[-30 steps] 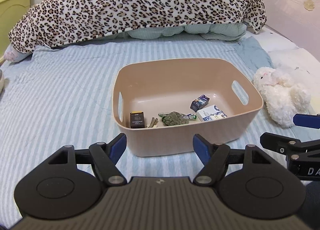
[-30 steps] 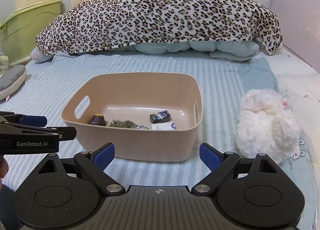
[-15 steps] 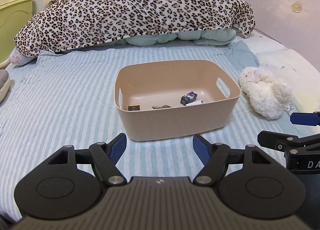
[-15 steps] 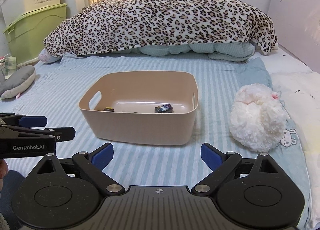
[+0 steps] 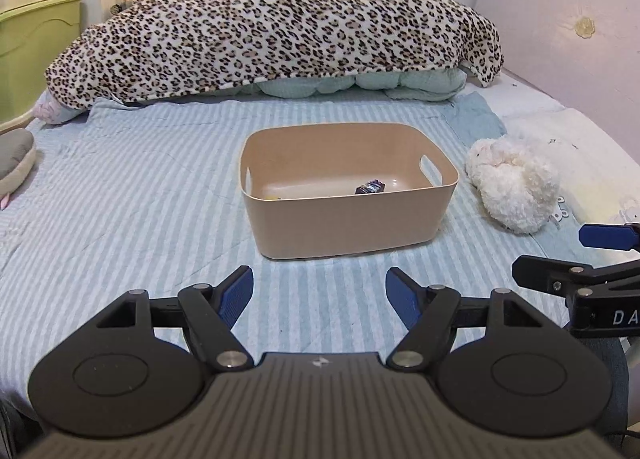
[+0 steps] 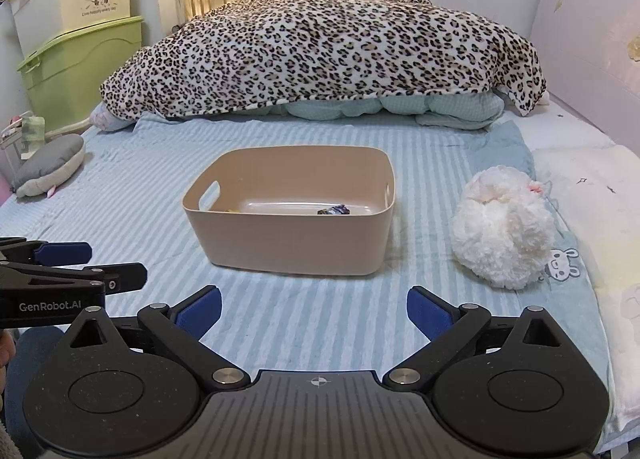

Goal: Organize objects

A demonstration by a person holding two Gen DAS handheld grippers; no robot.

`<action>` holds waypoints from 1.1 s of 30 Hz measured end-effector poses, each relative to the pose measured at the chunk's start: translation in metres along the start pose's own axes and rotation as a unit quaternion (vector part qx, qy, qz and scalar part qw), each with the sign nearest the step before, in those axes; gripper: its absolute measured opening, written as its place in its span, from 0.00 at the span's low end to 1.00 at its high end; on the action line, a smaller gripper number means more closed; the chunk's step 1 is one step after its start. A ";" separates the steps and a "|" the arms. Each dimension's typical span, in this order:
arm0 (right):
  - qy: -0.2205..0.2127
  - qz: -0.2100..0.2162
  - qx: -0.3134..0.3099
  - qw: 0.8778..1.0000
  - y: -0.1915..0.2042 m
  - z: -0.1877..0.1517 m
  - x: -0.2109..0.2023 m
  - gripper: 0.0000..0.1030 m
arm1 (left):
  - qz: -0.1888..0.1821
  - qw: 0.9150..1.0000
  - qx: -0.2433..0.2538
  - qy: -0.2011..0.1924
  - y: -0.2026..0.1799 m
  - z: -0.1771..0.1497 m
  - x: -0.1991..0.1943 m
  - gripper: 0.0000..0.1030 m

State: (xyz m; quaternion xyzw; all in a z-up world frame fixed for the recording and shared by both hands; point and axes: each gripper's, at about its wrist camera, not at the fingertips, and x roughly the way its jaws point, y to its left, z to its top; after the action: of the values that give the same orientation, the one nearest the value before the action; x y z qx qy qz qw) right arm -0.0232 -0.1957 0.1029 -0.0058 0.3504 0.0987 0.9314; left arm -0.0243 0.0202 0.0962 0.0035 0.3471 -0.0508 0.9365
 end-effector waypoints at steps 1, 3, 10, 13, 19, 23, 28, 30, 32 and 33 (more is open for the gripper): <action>-0.001 -0.002 -0.001 1.000 0.001 -0.001 -0.002 0.99 | 0.001 1.000 0.000 -0.001 0.000 -0.002 -0.003 0.72; 0.001 -0.004 -0.003 1.000 0.003 -0.003 -0.006 0.99 | -0.001 1.000 0.002 0.002 -0.001 -0.005 -0.007 0.72; -0.003 -0.004 -0.019 1.000 0.012 -0.009 -0.019 1.00 | -0.013 1.000 -0.002 0.009 0.000 -0.014 -0.017 0.72; -0.001 -0.004 -0.017 1.000 0.012 -0.012 -0.022 1.00 | -0.014 1.000 -0.005 0.010 0.001 -0.017 -0.019 0.72; 0.006 0.002 -0.013 1.000 0.012 -0.019 -0.027 1.00 | -0.014 1.000 0.000 0.004 0.002 -0.020 -0.028 0.72; 0.010 0.008 -0.007 1.000 0.013 -0.025 -0.032 1.00 | -0.018 1.000 0.001 0.009 0.001 -0.023 -0.031 0.72; 0.010 0.007 0.002 1.000 0.010 -0.028 -0.037 1.00 | -0.018 1.000 0.002 0.012 0.001 -0.026 -0.035 0.72; 0.010 0.005 0.005 1.000 0.009 -0.028 -0.038 1.00 | -0.017 1.000 0.006 0.012 0.001 -0.026 -0.036 0.73; 0.010 0.003 0.007 1.000 0.008 -0.028 -0.039 1.00 | -0.017 1.000 0.009 0.013 0.000 -0.026 -0.038 0.73; 0.010 0.003 0.007 1.000 0.008 -0.028 -0.040 1.00 | -0.017 1.000 0.009 0.013 0.001 -0.026 -0.038 0.73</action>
State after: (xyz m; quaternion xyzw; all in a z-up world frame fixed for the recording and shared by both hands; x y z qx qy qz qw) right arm -0.0721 -0.1977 0.1083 0.0011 0.3603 0.0986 0.9276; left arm -0.0699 0.0256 0.1014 0.0073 0.3590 -0.0695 0.9307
